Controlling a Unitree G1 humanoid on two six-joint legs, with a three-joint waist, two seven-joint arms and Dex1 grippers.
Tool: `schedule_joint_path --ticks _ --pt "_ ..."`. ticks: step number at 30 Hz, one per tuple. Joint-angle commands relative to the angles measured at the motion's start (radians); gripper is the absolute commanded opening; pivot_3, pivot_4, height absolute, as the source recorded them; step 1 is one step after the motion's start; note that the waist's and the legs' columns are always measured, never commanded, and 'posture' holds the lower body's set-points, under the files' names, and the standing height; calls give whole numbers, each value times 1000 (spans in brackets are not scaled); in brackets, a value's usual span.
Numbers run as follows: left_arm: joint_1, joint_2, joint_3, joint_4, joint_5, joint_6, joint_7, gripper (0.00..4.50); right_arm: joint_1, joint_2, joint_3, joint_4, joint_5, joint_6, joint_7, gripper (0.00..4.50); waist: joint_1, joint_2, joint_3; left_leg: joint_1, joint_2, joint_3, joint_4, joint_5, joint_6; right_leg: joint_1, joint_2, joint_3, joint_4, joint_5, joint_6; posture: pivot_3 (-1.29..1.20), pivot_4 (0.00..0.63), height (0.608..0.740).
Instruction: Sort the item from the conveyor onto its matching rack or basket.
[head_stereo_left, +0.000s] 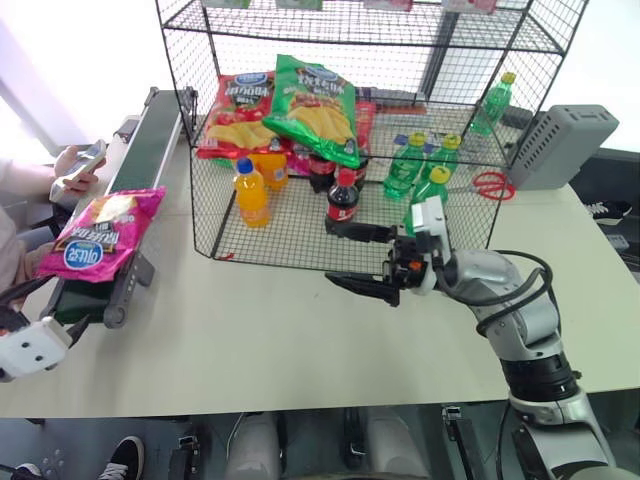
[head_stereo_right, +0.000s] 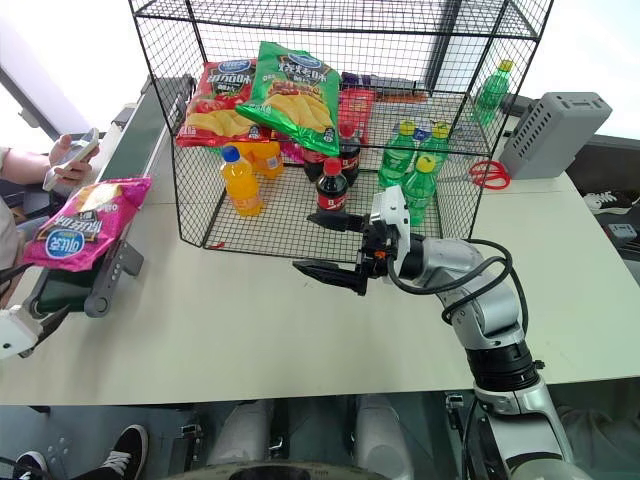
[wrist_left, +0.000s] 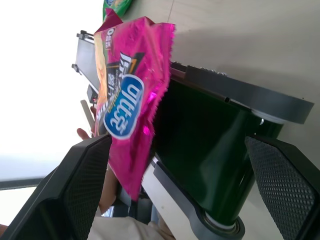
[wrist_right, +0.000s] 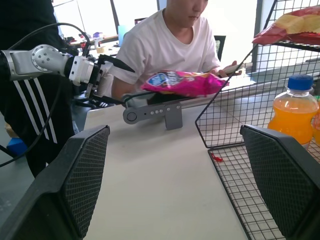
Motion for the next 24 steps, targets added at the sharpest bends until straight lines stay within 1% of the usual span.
schedule_joint_path --ticks 1,9,11,12,15,17,19,20,22,24 --pt "-5 27 -4 16 0 -2 17 4500 -9 -24 -26 -30 -6 -22 -1 4360 0 0 0 0 0 0 0 0 0 0 0 0 0 0 0 0 150 740" --pt "-24 31 -36 16 -19 15 12 4500 -2 -39 -28 -32 -13 -25 -10 4360 0 0 0 0 0 0 0 0 0 0 0 0 0 0 0 0 150 740" --pt "-22 28 -47 12 -54 27 -14 3970 -4 -41 -27 -30 -15 -28 -7 4500 0 0 0 0 0 0 0 0 0 0 0 0 0 0 0 0 150 740" --pt "-19 27 -52 7 -72 33 -30 3655 -6 -42 -29 -27 -19 -32 -8 4500 0 0 0 0 0 0 0 0 0 0 0 0 0 0 0 0 150 740" --pt "-20 23 -48 -8 -89 37 -35 2195 -9 -47 -30 -23 -25 -33 -7 4500 0 0 0 0 0 0 0 0 0 0 0 0 0 0 0 0 150 740" --pt "-24 23 -44 -17 -103 41 -37 1103 -7 -50 -28 -23 -30 -37 -3 4500 0 0 0 0 0 0 0 0 0 0 0 0 0 0 0 0 150 740" --pt "-31 22 -41 -32 -137 60 -52 116 -7 -51 -27 -16 -39 -45 -1 4500 0 0 0 0 0 0 0 0 0 0 0 0 0 0 0 0 150 740" --pt "-37 21 -39 -43 -165 71 -65 47 -7 -51 -26 -12 -43 -48 0 4500 0 0 0 0 0 0 0 0 0 0 0 0 0 0 0 0 150 740" --pt "-58 21 -30 -63 -221 100 -84 47 -8 -51 -25 -9 -45 -50 1 4500 2 0 0 0 0 0 0 0 0 0 0 0 0 0 0 0 150 740" --pt "-94 21 -12 -108 -351 184 -138 47 -10 -53 -24 -3 -51 -57 5 4500 2 0 0 0 0 0 0 0 0 0 0 0 0 0 0 0 150 740"
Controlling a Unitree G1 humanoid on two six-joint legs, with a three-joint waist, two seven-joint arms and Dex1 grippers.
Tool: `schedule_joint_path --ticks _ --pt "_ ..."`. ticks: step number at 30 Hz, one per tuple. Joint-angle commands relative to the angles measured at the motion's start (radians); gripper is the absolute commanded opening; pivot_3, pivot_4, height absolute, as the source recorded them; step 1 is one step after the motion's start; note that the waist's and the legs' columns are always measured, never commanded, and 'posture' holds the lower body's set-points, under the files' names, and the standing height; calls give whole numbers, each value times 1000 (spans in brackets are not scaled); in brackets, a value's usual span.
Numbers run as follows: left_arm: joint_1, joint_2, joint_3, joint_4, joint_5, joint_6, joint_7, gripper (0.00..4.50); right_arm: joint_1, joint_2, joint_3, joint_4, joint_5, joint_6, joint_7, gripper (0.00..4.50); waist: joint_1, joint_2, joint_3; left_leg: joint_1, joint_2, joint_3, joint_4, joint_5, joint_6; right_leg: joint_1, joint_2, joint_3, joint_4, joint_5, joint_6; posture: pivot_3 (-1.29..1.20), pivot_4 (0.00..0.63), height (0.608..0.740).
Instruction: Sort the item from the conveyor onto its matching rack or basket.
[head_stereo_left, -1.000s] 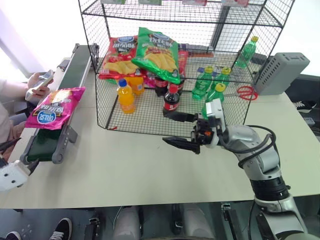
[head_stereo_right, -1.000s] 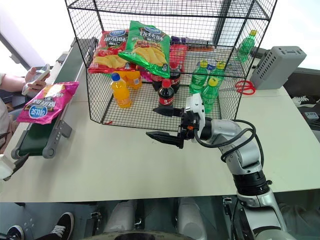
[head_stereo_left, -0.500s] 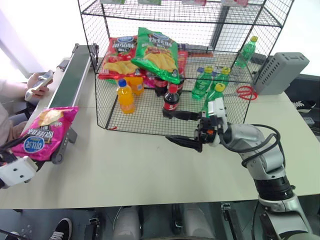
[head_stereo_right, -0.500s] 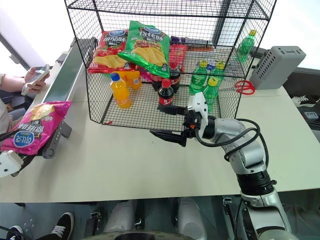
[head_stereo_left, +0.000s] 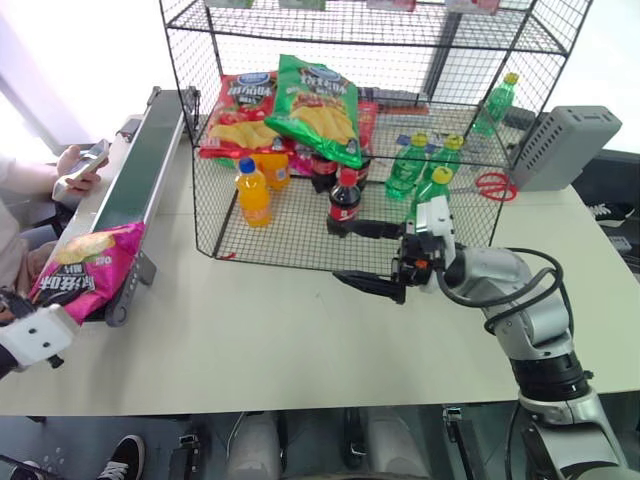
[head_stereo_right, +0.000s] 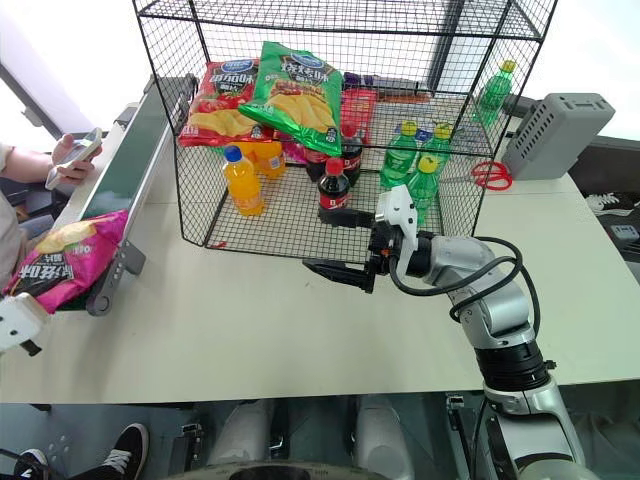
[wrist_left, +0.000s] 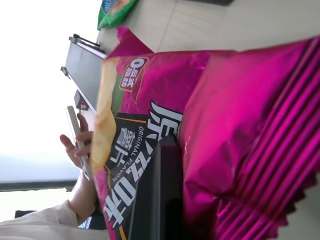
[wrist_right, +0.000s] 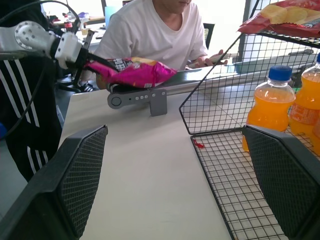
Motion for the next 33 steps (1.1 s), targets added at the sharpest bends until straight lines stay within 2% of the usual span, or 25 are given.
schedule_joint_path --ticks 1,4,6,9,12,14,16,19,23,27,33 --pt "-49 5 64 -123 -272 157 -96 47 -14 -14 -18 -5 -4 -30 14 4500 0 0 0 0 0 0 0 0 0 0 0 0 0 0 0 0 150 740" --pt "-24 -7 110 -307 -596 398 -236 47 -16 -24 -25 7 -7 -34 25 4500 -3 0 0 0 0 0 0 0 0 0 0 0 0 0 0 0 150 740" --pt "40 5 160 -457 -862 647 -302 47 -16 -42 -32 11 5 -22 45 4500 -7 0 0 0 0 0 0 0 0 0 0 1 0 0 0 0 150 740" --pt "74 14 215 -583 -1085 858 -336 47 -17 -75 -24 18 12 8 71 4500 -8 1 0 1 0 0 0 0 0 0 1 2 1 0 0 0 150 740" --pt "121 40 248 -700 -1372 1102 -347 47 5 -107 0 23 -12 -22 125 4500 -4 1 0 1 0 -1 0 0 0 1 2 2 1 0 0 0 150 740" --pt "117 39 244 -732 -1484 1188 -315 47 2 -106 -23 4 76 86 116 4500 -3 1 1 3 0 -1 0 0 0 2 2 2 1 0 0 0 150 740" --pt "57 17 187 -761 -1609 1225 -251 47 21 -165 -22 -47 224 311 141 4500 2 2 1 5 0 -1 0 0 0 3 2 3 1 0 0 0 150 740" --pt "3 11 142 -756 -1741 1306 -208 47 29 -197 -37 -95 351 450 155 4500 2 1 1 4 -1 -1 0 0 0 4 1 4 1 0 0 0 150 740" --pt "-95 -35 33 -737 -1851 1361 -154 47 -34 -167 -72 -68 465 546 122 4500 -4 2 1 6 -1 0 0 0 0 4 3 5 2 0 -1 0 150 740" --pt "-169 -50 -44 -735 -1872 1422 -148 47 -55 -126 -46 -29 424 528 100 4500 0 1 1 7 -1 0 0 0 0 4 4 6 2 0 -1 0 150 740" --pt "-317 -102 -113 -694 -1870 1433 -115 47 -50 -86 -49 -55 520 617 89 4500 4 1 0 6 -2 0 0 0 0 4 3 6 1 0 0 0 150 740"
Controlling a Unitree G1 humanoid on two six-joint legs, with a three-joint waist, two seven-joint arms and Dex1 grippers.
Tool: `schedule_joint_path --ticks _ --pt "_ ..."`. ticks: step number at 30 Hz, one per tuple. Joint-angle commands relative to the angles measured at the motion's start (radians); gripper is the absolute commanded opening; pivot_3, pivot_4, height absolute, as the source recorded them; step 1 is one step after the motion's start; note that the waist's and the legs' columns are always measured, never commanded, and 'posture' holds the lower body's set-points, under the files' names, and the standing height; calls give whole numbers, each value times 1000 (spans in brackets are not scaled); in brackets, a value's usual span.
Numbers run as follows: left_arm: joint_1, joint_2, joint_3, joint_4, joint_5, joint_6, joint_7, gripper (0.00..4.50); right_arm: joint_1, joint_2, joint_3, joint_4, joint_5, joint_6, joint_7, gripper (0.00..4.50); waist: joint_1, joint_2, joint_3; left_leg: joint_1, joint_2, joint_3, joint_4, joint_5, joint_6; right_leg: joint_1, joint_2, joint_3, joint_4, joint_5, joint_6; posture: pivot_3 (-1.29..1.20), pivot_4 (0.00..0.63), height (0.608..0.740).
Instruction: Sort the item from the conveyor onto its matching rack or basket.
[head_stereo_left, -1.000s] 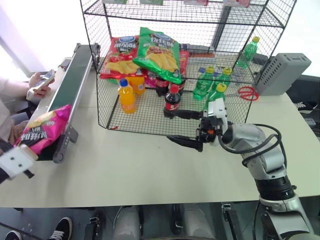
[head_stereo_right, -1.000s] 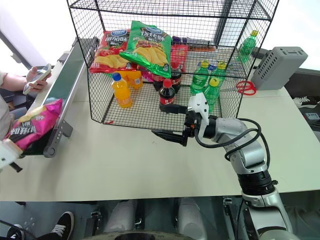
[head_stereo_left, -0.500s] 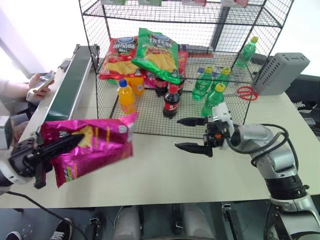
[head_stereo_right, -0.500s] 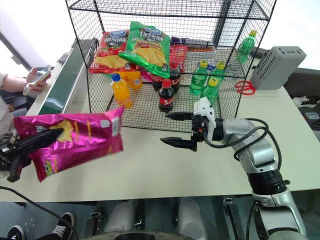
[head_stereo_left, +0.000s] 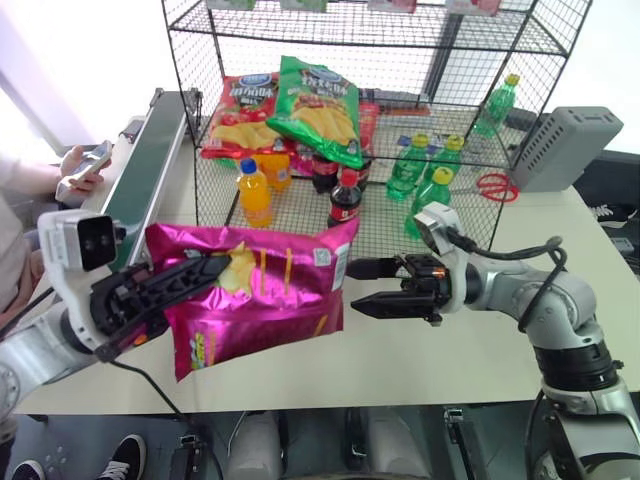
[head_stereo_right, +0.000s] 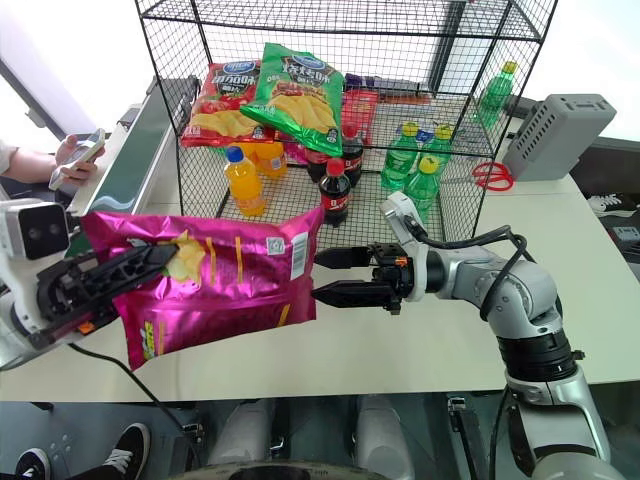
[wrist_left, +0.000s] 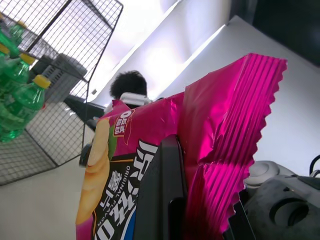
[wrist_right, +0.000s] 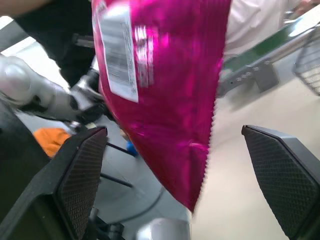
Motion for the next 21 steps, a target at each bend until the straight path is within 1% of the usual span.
schedule_joint_path --ticks 1,4,8,9,12,14,17,18,19,21 --pt "-61 -22 -23 23 -16 12 9 47 -4 23 -14 -45 71 36 -7 4500 -2 0 0 0 0 0 0 0 0 0 0 0 0 0 0 0 150 740" --pt "-95 -44 -43 40 6 28 10 47 -4 40 -18 -58 89 45 -18 4500 -6 0 0 0 0 0 0 0 0 0 0 0 0 0 0 0 150 740" --pt "-142 -81 -69 66 42 39 3 47 -12 73 10 -68 77 34 -35 4500 -4 0 0 0 0 0 0 0 0 0 1 0 0 0 0 0 150 740" --pt "-157 -93 -74 74 57 33 7 47 -14 80 16 -63 69 30 -36 4500 -4 0 0 0 0 0 0 0 0 0 1 0 0 0 0 0 150 740" --pt "-184 -106 -64 108 87 38 -3 47 -3 89 72 -63 -16 -27 -24 4500 -4 0 0 0 0 0 0 0 0 0 1 0 0 0 0 0 150 740" --pt "-187 -109 -50 123 114 38 -13 47 -5 103 68 -56 -8 -25 -37 4500 -5 0 0 0 0 0 0 0 0 0 1 0 0 0 0 0 150 740" --pt "-176 -107 -38 132 148 46 -35 0 -5 108 59 -57 0 -17 -44 3708 -5 0 0 0 0 0 0 0 0 0 1 0 0 0 0 0 150 740" --pt "-170 -106 -35 132 157 48 -40 0 -4 105 58 -58 -2 -15 -46 3203 -5 0 0 0 0 0 0 0 0 0 1 0 0 0 0 0 150 740" --pt "-165 -107 -32 130 172 46 -47 0 -3 100 58 -58 -4 -13 -44 2844 -5 0 0 0 0 0 0 0 0 0 1 0 0 0 0 0 150 740" --pt "-149 -105 -32 124 192 54 -64 0 -7 101 45 -52 7 -10 -44 1799 -5 0 0 0 0 0 0 0 0 0 0 0 0 0 0 0 150 740"
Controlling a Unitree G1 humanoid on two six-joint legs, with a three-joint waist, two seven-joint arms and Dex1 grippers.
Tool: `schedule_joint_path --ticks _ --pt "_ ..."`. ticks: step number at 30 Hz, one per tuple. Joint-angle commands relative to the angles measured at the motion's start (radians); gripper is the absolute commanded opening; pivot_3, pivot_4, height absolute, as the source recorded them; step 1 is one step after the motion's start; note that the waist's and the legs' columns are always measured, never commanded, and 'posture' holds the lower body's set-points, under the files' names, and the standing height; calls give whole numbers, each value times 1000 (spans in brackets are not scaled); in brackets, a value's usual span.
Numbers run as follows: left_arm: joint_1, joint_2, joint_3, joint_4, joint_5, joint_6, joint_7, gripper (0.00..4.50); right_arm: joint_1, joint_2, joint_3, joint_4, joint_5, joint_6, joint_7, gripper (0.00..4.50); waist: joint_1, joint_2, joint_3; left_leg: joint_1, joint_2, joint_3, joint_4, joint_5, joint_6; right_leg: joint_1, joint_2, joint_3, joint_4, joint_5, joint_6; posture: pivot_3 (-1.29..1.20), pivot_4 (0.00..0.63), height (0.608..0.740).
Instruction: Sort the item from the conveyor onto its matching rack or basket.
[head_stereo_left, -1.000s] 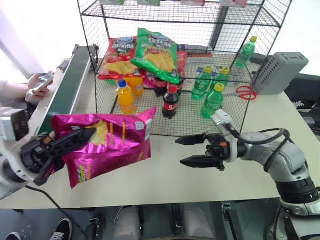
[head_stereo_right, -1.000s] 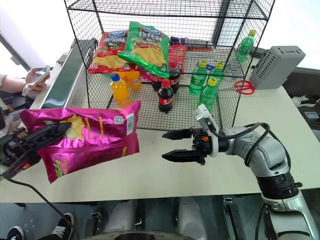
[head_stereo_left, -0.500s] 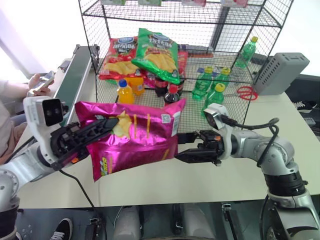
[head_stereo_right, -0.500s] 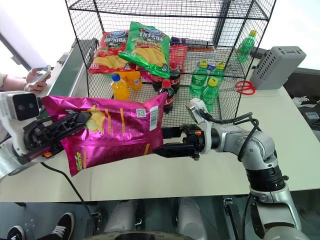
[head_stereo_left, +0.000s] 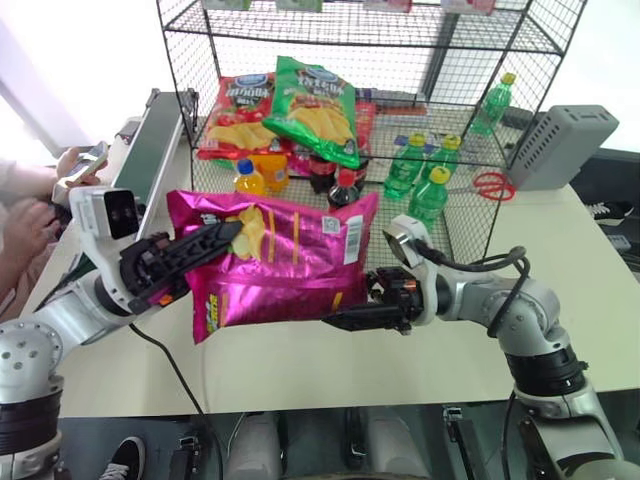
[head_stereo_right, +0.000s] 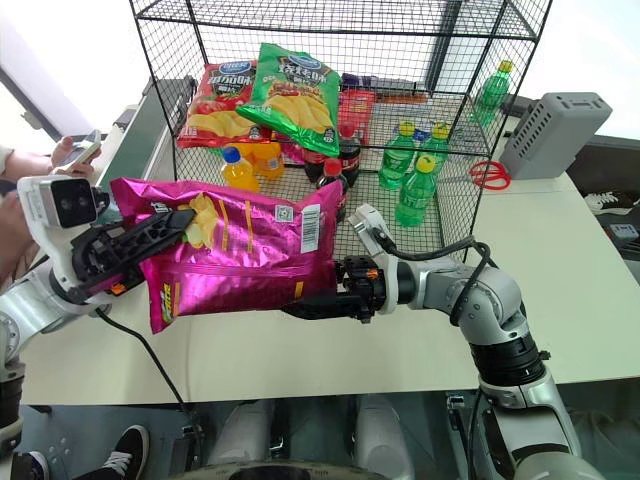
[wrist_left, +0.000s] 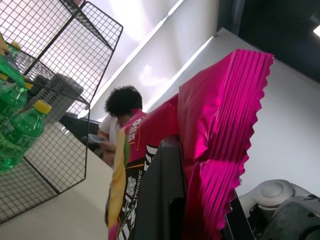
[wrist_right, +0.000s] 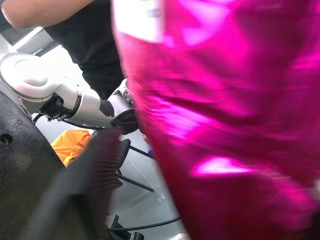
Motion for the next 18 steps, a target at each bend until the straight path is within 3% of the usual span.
schedule_joint_path --ticks 1,3,6,13,16,18 --pt "17 0 33 -16 28 11 -30 0 -12 -4 -33 -15 25 -2 3 1178 0 0 0 0 0 0 0 0 0 0 0 0 0 0 0 0 150 740" --pt "17 -14 34 -19 62 -6 -25 0 -14 -13 -27 -17 13 -6 8 433 0 0 0 0 0 0 0 0 0 0 0 0 0 0 0 0 150 740" --pt "3 -28 40 -9 135 -39 -18 0 -13 -24 -23 -14 -8 -21 14 391 1 0 0 0 0 0 0 0 0 0 0 0 0 0 0 0 150 740" --pt "35 -7 81 -1 216 -39 -42 3128 17 -114 -54 -10 -154 -169 28 391 1 0 0 -1 0 0 0 0 0 -1 0 0 -1 0 0 0 150 740" --pt "78 -14 84 -35 333 -102 -80 4497 77 -178 -192 -63 -110 -200 32 391 4 0 0 -1 0 0 0 0 0 -1 0 0 -2 0 0 0 150 740" --pt "93 -34 63 -57 460 -188 -100 4500 121 -222 -302 -106 -57 -198 25 391 9 0 0 -3 0 0 0 0 0 -2 0 -1 -3 0 0 0 150 740"
